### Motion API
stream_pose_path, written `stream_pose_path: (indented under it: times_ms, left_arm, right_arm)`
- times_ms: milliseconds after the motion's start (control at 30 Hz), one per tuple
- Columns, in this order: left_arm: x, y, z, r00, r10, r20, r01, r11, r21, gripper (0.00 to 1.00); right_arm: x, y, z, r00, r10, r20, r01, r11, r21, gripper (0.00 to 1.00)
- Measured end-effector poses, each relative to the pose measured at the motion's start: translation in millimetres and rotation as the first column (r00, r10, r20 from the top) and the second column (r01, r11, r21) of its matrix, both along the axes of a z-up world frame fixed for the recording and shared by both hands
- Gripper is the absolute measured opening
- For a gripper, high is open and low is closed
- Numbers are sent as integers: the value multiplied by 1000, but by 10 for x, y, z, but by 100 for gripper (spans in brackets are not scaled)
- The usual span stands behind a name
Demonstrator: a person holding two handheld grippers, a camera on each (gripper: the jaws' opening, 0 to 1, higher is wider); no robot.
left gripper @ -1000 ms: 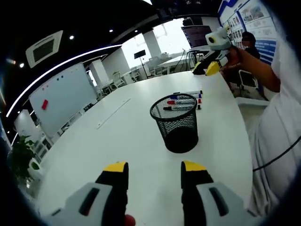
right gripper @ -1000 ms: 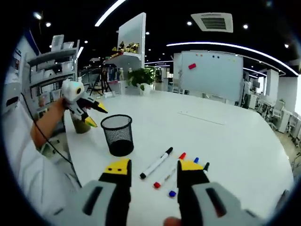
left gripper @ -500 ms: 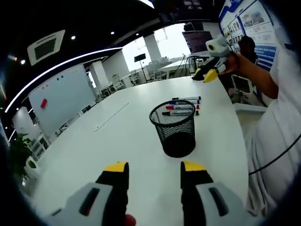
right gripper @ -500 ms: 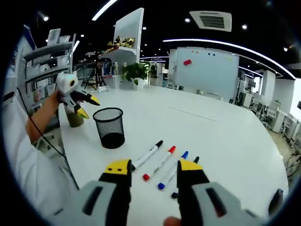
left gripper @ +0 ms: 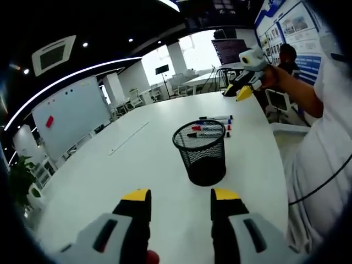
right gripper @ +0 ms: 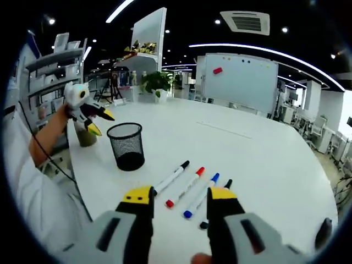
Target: Pick up the whiteboard markers from the pen holder and place them facing the whiteboard neatly
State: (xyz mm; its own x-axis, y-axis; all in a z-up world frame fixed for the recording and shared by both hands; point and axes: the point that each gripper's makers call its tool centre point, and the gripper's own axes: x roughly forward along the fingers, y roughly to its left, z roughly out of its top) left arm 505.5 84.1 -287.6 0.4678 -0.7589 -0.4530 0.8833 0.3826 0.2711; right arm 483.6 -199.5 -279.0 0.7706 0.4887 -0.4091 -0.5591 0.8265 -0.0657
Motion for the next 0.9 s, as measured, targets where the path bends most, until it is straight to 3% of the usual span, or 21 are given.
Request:
stream_pose_path:
  times_ms: [900]
  left_arm:
    - [47, 27, -31, 1000, 10, -3, -10, 1000, 22, 45]
  right_arm:
    - [-54, 67, 70, 1000, 25, -4, -25, 1000, -16, 37]
